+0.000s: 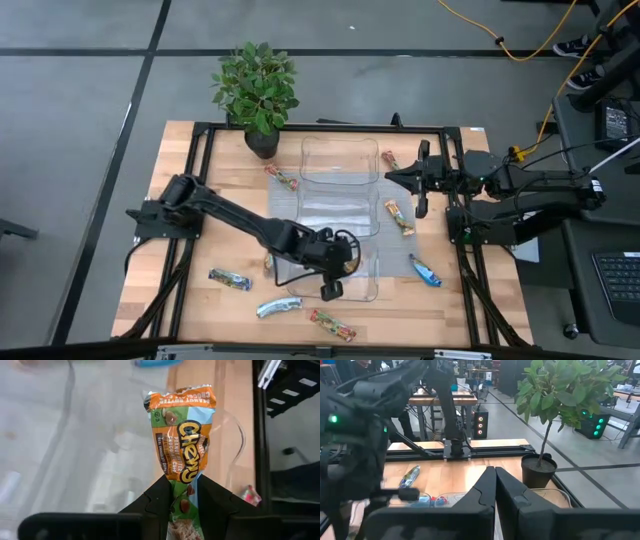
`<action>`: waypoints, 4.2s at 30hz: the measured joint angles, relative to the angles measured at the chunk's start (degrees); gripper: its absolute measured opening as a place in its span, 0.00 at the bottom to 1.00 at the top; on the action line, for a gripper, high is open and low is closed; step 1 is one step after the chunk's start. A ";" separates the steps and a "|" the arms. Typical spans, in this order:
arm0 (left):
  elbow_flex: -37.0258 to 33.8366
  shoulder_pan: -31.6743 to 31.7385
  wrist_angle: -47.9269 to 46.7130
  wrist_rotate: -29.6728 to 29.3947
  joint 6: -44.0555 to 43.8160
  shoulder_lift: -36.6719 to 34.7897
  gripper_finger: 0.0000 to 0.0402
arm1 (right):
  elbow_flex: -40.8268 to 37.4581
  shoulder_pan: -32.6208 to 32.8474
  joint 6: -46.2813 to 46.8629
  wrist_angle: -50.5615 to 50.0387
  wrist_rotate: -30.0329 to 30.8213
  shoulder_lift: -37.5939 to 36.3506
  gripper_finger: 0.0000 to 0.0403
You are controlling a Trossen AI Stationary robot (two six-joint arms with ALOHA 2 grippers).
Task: Pick and place Granola Bars by type
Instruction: Put the yellow granola bar into the bottom transparent bin, then put the red granola bar into the middle transparent bin
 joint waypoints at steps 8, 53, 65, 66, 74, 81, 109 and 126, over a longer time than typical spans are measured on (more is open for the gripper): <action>-0.15 1.24 -1.42 -1.56 0.91 0.05 0.19 | 0.00 0.00 -0.07 0.00 0.01 0.00 0.02; -0.28 -1.08 -5.75 5.37 -0.21 11.69 0.41 | 0.00 0.00 4.37 -3.03 0.01 0.04 0.02; -0.20 0.12 -12.65 -0.31 -0.78 0.71 0.48 | 0.00 0.00 4.20 -3.03 0.01 0.04 0.02; -0.20 0.12 -12.85 -0.95 -1.03 -0.49 0.48 | 0.00 0.00 4.20 -3.04 0.01 0.04 0.02; -0.20 -1.01 -14.14 -6.34 -2.97 -10.89 0.48 | 0.00 0.00 4.22 -3.34 0.01 0.04 0.02; -0.20 -2.99 -20.12 -12.21 -2.99 -19.70 0.48 | 0.00 0.00 4.20 -3.41 0.03 0.04 0.02; -0.22 -8.79 -52.70 -24.06 -42.21 -23.55 0.48 | 0.00 0.00 4.17 -3.38 0.05 0.04 0.02; -0.24 -17.44 -60.42 -18.82 -57.44 -8.50 0.47 | 0.00 -0.02 4.02 -3.38 0.73 0.13 0.02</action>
